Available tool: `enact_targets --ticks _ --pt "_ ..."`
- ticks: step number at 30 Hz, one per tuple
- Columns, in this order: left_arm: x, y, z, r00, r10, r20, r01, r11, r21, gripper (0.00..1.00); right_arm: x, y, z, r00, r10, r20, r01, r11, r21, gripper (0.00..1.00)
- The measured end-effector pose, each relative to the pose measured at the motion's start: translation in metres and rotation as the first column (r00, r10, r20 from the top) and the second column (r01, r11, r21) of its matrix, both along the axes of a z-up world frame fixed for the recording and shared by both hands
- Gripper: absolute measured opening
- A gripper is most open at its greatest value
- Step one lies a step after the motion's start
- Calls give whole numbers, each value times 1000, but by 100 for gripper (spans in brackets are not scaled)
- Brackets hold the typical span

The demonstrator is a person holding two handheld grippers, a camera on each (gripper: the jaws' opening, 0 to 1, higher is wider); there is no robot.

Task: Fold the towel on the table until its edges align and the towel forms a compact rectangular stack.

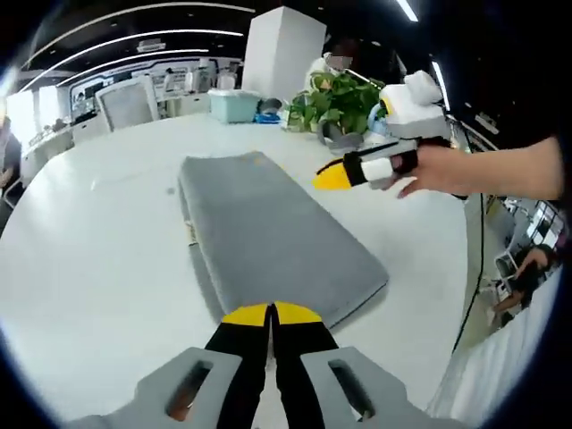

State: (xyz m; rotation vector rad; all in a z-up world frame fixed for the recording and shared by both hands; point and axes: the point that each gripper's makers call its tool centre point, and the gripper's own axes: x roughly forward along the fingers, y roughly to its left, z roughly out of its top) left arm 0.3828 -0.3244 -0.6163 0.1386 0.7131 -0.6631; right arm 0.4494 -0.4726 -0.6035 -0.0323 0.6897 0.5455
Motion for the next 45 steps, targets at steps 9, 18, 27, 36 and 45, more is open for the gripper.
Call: enact_targets --ticks 9,18,27,36,45 --pt "-11 38 -13 999 17 -37 -13 996 87 1 -66 10 -26 985 -63 -163 69 997 35 38" --pt "-14 29 -36 997 -44 -71 53 989 141 1 -96 15 -43 971 -59 -231 68 997 32 35" --pt "-19 32 -44 967 -222 -127 252 910 329 1 -102 17 -45 959 -26 -282 37 999 31 31" --pt "-18 31 -46 937 -190 -293 296 878 375 2 -107 20 -47 952 13 -306 -2 999 34 29" --pt "-19 27 -46 873 -356 -334 466 809 357 5 -107 20 -49 945 45 -324 -29 998 52 27"
